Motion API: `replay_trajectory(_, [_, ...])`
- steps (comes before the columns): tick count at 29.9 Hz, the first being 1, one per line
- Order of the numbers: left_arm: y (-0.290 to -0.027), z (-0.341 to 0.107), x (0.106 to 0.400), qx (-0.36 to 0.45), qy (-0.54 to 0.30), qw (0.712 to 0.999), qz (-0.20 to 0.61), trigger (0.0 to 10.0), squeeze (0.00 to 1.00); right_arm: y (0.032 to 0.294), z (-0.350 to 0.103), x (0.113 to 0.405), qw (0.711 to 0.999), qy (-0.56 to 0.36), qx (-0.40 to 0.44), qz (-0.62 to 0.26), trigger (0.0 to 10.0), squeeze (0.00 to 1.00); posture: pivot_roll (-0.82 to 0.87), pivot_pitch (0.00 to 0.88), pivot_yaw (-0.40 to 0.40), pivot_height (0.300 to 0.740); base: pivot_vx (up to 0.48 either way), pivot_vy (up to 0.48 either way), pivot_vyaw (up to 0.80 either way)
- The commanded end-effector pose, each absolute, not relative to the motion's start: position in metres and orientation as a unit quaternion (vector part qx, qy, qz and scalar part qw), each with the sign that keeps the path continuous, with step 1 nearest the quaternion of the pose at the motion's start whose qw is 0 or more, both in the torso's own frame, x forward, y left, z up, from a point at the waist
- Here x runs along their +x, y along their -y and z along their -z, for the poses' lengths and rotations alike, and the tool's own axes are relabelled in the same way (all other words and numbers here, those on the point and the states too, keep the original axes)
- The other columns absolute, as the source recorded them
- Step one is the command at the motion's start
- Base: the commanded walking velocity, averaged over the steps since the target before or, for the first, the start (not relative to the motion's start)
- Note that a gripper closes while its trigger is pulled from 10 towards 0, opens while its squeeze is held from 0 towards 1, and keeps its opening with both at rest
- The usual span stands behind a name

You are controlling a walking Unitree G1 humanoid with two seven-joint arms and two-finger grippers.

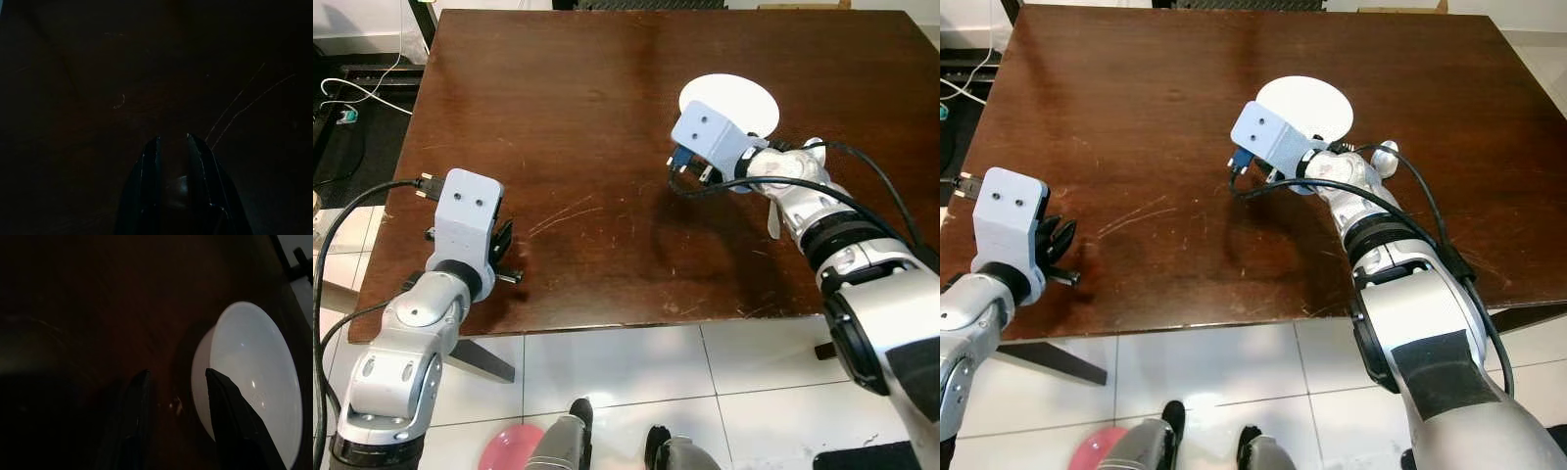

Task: Setting the table

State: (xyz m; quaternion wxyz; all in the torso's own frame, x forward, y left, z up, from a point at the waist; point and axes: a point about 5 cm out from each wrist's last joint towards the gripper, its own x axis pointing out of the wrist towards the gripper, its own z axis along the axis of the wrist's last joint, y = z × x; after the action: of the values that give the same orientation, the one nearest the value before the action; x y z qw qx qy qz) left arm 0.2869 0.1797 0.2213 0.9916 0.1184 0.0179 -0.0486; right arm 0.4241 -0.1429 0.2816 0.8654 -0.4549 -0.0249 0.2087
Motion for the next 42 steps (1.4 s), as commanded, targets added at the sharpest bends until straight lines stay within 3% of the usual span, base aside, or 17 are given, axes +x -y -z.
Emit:
replay_trajectory(1, [-0.181, -0.216, 0.285, 0.117, -0.026, 0.992, 0.045, 10.0, 0.0, 0.145, -0.28, 0.425, 0.864, 0.014, -0.46, -0.204, 10.0, 0.0, 0.22, 0.252, 0.034, 0.74, 0.0, 0.0, 0.0])
replay_trajectory(4, [-0.18, -0.215, 0.286, 0.116, -0.025, 0.992, 0.047, 10.0, 0.0, 0.148, -0.273, 0.425, 0.862, -0.007, -0.466, -0.2, 10.0, 0.0, 0.22, 0.245, 0.033, 0.74, 0.0, 0.0, 0.0])
replay_trajectory(5, [-0.18, -0.215, 0.286, 0.116, -0.024, 0.992, 0.047, 10.0, 0.0, 0.15, -0.271, 0.425, 0.861, -0.016, -0.468, -0.198, 7.7, 0.0, 0.22, 0.242, 0.032, 0.74, 0.0, 0.0, 0.0])
replay_trajectory(10, [-0.179, -0.215, 0.287, 0.115, -0.023, 0.992, 0.048, 10.0, 0.0, 0.154, -0.262, 0.424, 0.861, -0.044, -0.465, -0.203, 6.2, 0.0, 0.22, 0.235, 0.031, 0.74, 0.0, 0.0, 0.0])
replay_trajectory(12, [-0.179, -0.214, 0.287, 0.114, -0.023, 0.992, 0.047, 10.0, 0.0, 0.157, -0.258, 0.424, 0.862, -0.052, -0.464, -0.196, 0.0, 0.0, 0.22, 0.229, 0.03, 0.74, 0.0, 0.0, 0.0])
replay_trajectory(34, [-0.178, -0.215, 0.288, 0.112, -0.019, 0.993, 0.045, 10.0, 0.0, 0.158, -0.266, 0.424, 0.878, -0.025, -0.436, -0.195, 0.0, 0.0, 0.22, 0.226, 0.033, 0.74, 0.0, 0.0, 0.0])
replay_trajectory(35, [-0.178, -0.215, 0.288, 0.112, -0.018, 0.993, 0.045, 10.0, 0.0, 0.157, -0.269, 0.424, 0.88, -0.013, -0.433, -0.194, 10.0, 0.0, 0.22, 0.227, 0.035, 0.74, 0.0, 0.0, 0.0])
replay_trajectory(41, [-0.179, -0.216, 0.289, 0.114, -0.016, 0.992, 0.042, 10.0, 0.0, 0.151, -0.291, 0.424, 0.916, 0.046, -0.343, -0.201, 10.0, 0.0, 0.21, 0.234, 0.034, 0.74, 0.0, 0.0, 0.0])
replay_trajectory(42, [-0.179, -0.216, 0.289, 0.114, -0.015, 0.992, 0.042, 10.0, 0.0, 0.15, -0.297, 0.424, 0.921, 0.059, -0.327, -0.203, 10.0, 1.0, 0.21, 0.235, 0.033, 0.74, 0.0, 0.0, 0.0])
